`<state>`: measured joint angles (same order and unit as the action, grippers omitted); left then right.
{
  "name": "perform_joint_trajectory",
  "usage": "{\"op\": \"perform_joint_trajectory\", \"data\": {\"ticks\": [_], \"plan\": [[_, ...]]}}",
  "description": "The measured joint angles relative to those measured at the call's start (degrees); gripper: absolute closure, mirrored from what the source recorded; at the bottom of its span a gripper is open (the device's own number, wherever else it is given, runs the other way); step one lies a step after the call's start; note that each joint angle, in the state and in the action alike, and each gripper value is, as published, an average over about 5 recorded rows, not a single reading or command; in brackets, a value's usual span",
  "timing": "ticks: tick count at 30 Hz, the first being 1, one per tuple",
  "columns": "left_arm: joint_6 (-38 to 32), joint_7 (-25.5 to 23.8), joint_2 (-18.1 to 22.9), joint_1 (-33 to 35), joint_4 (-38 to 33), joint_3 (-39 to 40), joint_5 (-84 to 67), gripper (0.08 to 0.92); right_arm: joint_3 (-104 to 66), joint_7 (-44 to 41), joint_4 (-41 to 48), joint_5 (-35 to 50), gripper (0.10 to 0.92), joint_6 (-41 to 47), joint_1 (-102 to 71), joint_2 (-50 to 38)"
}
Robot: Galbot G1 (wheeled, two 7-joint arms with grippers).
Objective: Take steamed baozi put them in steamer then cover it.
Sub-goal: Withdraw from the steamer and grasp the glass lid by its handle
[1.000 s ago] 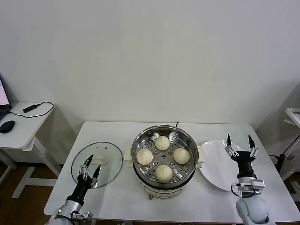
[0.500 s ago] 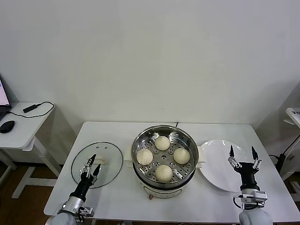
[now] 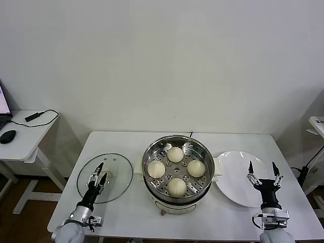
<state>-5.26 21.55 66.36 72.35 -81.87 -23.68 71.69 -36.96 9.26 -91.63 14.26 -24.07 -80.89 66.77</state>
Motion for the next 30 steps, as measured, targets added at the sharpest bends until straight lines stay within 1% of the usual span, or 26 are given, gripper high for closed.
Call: {"op": "perform_joint_trajectory", "data": {"ticks": [25, 28, 30], "plan": [[1.1, 0.5, 1.3, -6.6, 6.6, 2.0, 0.8, 0.177, -0.4, -0.1, 0.2, -1.3, 0.203, -0.2, -0.6, 0.7], [1.2, 0.5, 1.4, -7.1, 7.4, 2.0, 0.7, 0.204, -0.3, -0.1, 0.2, -1.4, 0.203, -0.2, -0.6, 0.7], [1.1, 0.3, 1.3, -7.4, 7.8, 2.1, 0.7, 0.250, -0.3, -0.1, 0.2, -1.4, 0.203, -0.2, -0.5, 0.8]]}}
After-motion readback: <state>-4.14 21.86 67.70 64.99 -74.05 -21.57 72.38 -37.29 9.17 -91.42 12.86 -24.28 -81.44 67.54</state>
